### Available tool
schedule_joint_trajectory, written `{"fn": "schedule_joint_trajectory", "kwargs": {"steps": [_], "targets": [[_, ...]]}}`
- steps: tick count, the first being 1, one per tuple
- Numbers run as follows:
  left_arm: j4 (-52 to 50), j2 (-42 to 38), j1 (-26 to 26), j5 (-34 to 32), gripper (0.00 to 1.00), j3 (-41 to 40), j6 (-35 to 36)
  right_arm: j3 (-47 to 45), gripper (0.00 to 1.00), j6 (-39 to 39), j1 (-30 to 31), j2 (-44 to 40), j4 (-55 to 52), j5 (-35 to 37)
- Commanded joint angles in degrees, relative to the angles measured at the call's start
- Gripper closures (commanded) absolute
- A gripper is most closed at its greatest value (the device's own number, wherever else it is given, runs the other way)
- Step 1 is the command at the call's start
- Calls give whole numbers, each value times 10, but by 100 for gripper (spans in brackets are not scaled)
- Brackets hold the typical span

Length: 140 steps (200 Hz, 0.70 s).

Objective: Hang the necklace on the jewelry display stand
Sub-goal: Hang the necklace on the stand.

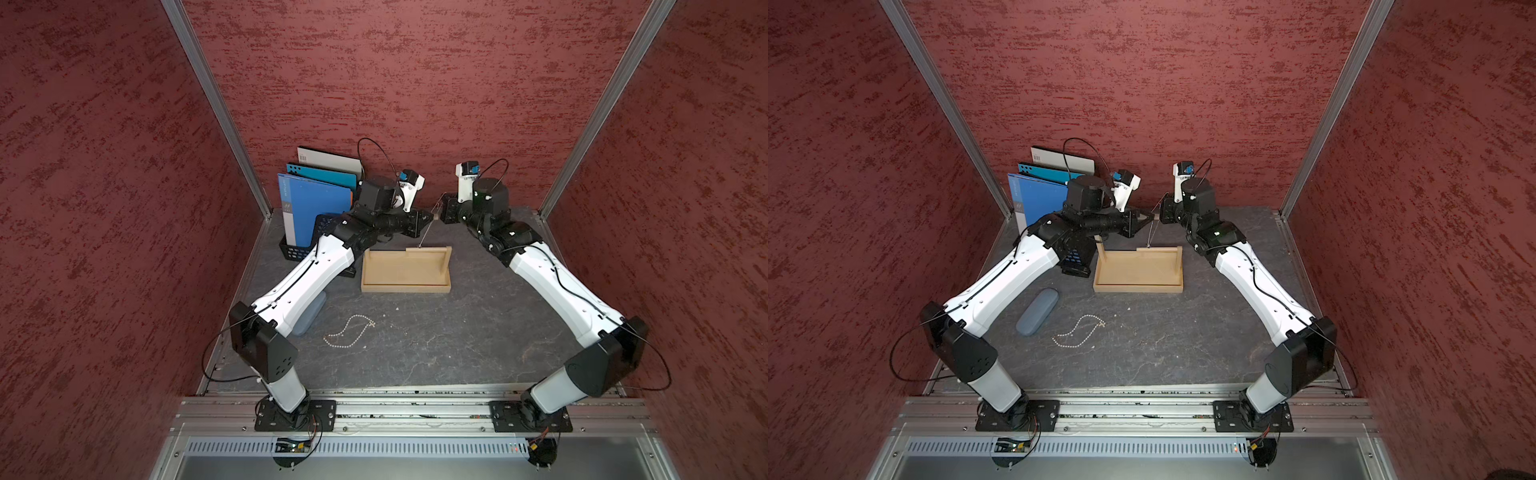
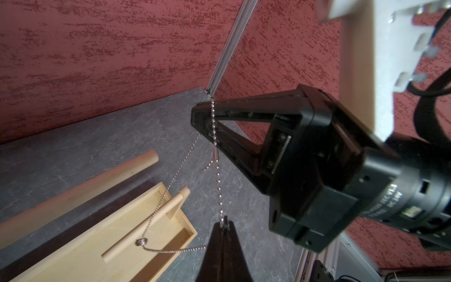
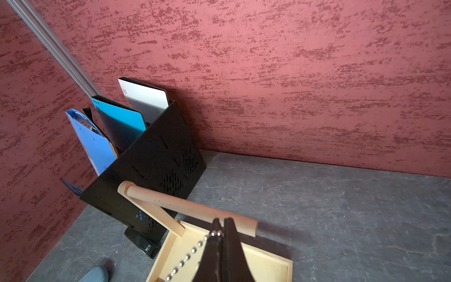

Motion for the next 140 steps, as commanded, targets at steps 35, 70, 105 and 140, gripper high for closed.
{"fn": "schedule_joint_trajectory", "kwargs": {"steps": [35, 70, 105, 140], "targets": [[5, 52, 9, 30, 100, 61, -10, 53, 100, -19, -19, 41, 33, 34], [10, 85, 15, 27, 100, 86, -18, 93, 100, -17, -27, 82, 5, 59], [19, 115, 22, 27, 100, 96, -28, 104, 100, -12, -33, 111, 16, 64], [22, 133, 32, 27, 100, 95, -36, 128, 100, -18, -39, 151, 20, 54]]}}
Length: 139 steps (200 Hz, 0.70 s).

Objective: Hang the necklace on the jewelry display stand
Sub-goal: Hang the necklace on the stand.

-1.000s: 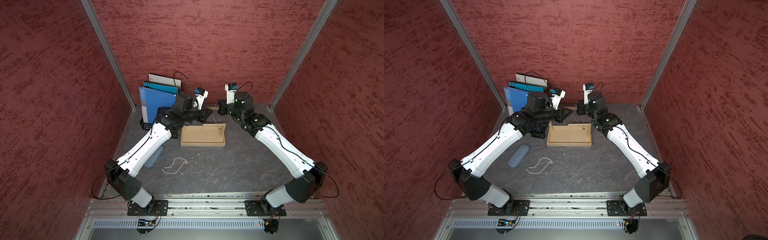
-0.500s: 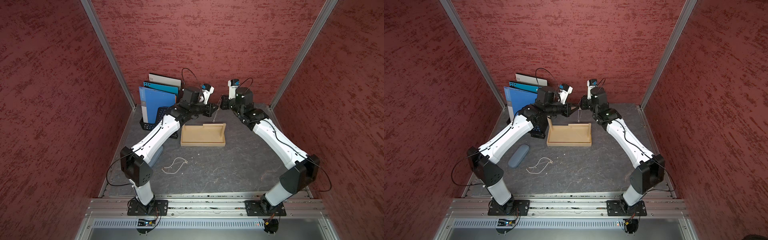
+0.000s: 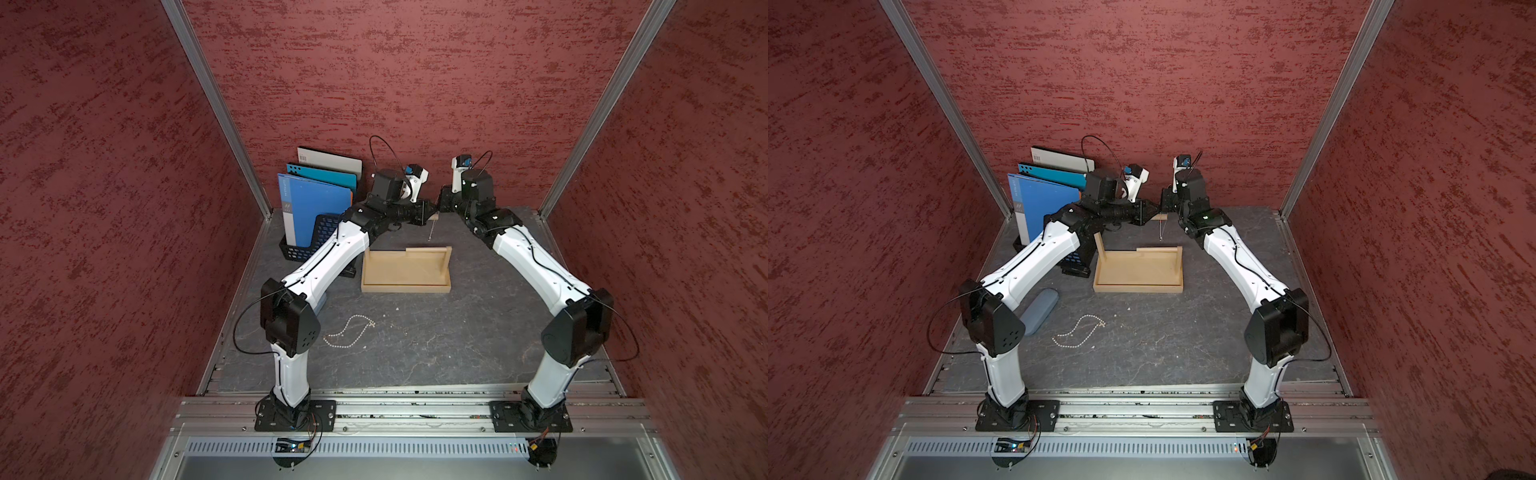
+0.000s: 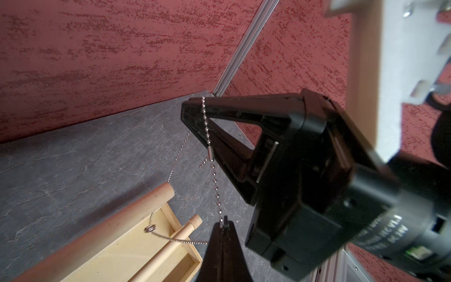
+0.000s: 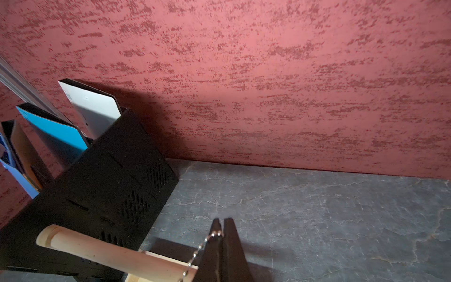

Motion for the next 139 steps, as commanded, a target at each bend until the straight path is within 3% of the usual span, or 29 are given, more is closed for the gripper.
{"fn": "schedule_joint_trajectory", "kwargs": {"steps": [1, 63, 139], "targets": [[-2, 11, 7, 11, 100, 10, -10, 34, 100, -5, -13, 24, 16, 16], [-3, -7, 23, -5, 100, -28, -14, 91, 100, -2, -20, 82, 3, -76], [22, -133, 78, -26, 100, -201, -33, 185, 100, -2, 14, 148, -52, -182]]}}
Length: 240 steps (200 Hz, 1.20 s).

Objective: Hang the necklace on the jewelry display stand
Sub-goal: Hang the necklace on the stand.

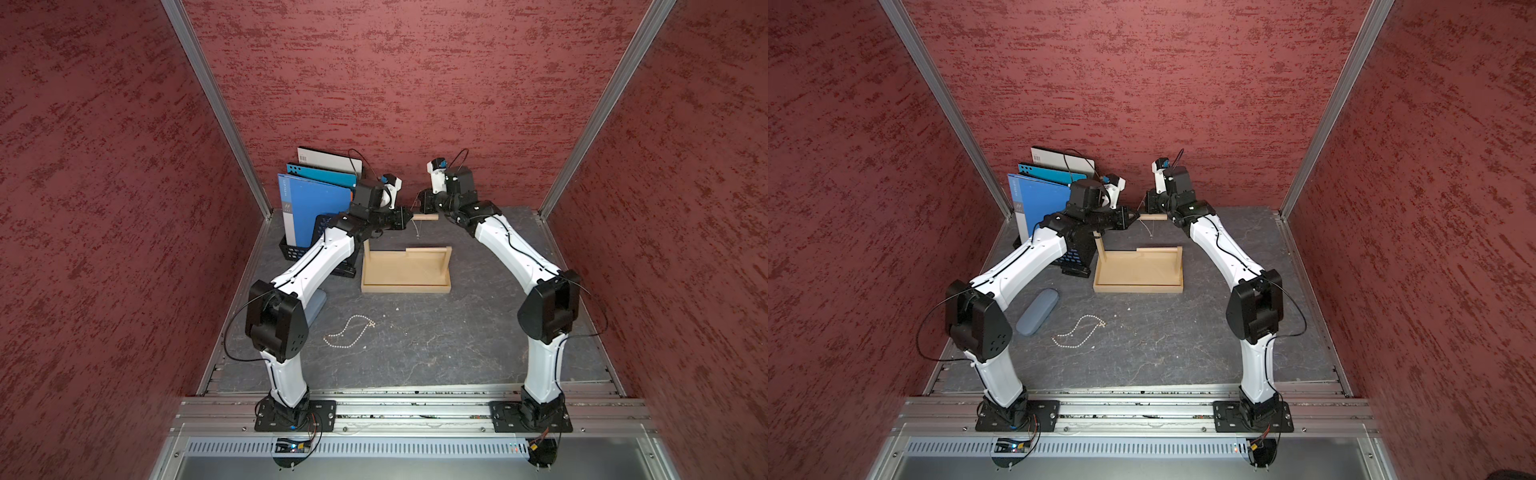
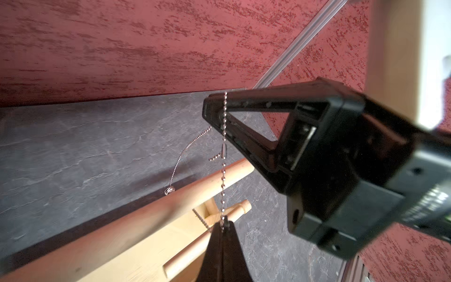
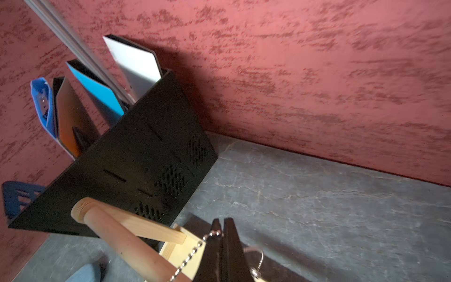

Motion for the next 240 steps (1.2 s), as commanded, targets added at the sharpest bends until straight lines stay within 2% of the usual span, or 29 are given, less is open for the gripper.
{"fn": "schedule_joint_trajectory", "kwargs": {"steps": [1, 45, 87, 192, 240], "targets": [[-27, -51, 14, 7, 100, -42, -7, 53, 100, -5, 6, 21, 3, -10], [-36, -103, 57, 6, 100, -103, -6, 164, 100, -21, 36, 94, -65, -36], [-49, -105, 82, 13, 100, -125, 3, 297, 100, -42, 45, 176, -145, -57], [-33, -84, 87, 22, 100, -152, 10, 299, 100, -47, 46, 212, -137, -65], [-28, -73, 87, 20, 100, -151, 10, 299, 84, -46, 46, 218, -132, -72]]}}
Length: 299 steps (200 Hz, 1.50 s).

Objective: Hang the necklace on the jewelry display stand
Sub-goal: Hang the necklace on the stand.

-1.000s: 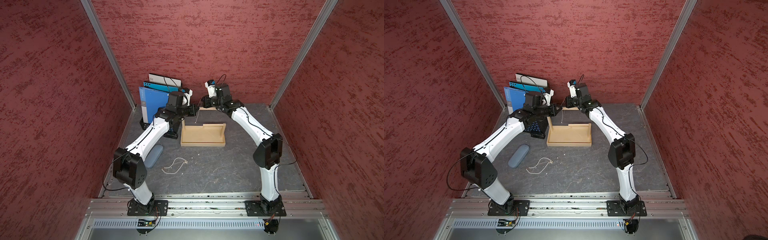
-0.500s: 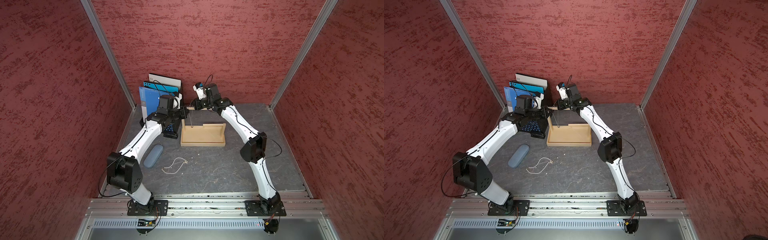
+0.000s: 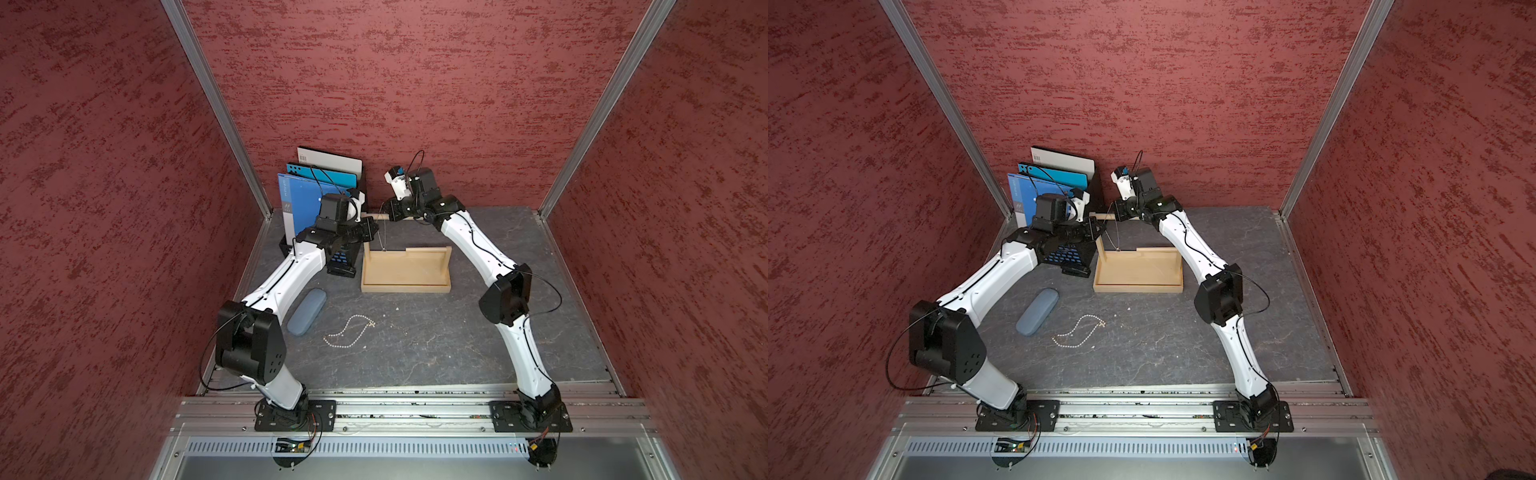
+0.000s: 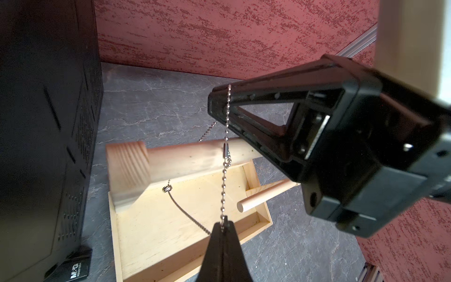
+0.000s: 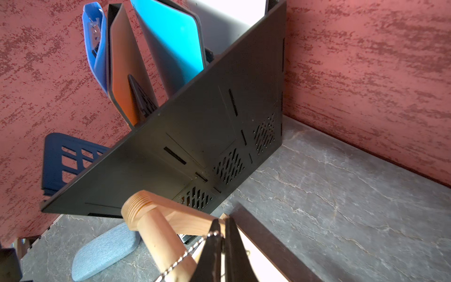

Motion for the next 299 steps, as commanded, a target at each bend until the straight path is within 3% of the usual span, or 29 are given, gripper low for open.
{"fn": "schedule_joint_trajectory", "kwargs": {"steps": [1, 17, 55, 130, 199, 229, 299], "targets": [[-18, 16, 1, 14, 100, -6, 8, 14, 83, 1, -12, 21, 13, 15], [-16, 19, 1, 14, 100, -4, 8, 14, 76, 1, -12, 21, 15, 12], [-10, 24, 1, 11, 100, -2, 7, 15, 74, 0, -12, 16, 17, 11], [-1, 17, 2, 2, 76, 0, 7, 15, 73, 5, -12, -14, 17, 20], [1, -22, 3, -16, 73, -2, 18, 14, 73, 18, -11, -60, 8, 39], [0, -43, 3, -19, 69, -6, 24, 13, 65, 22, -11, -83, -1, 56], [-29, -96, 4, -36, 66, -9, 44, 10, 64, 34, -11, -126, -62, 70]]}}
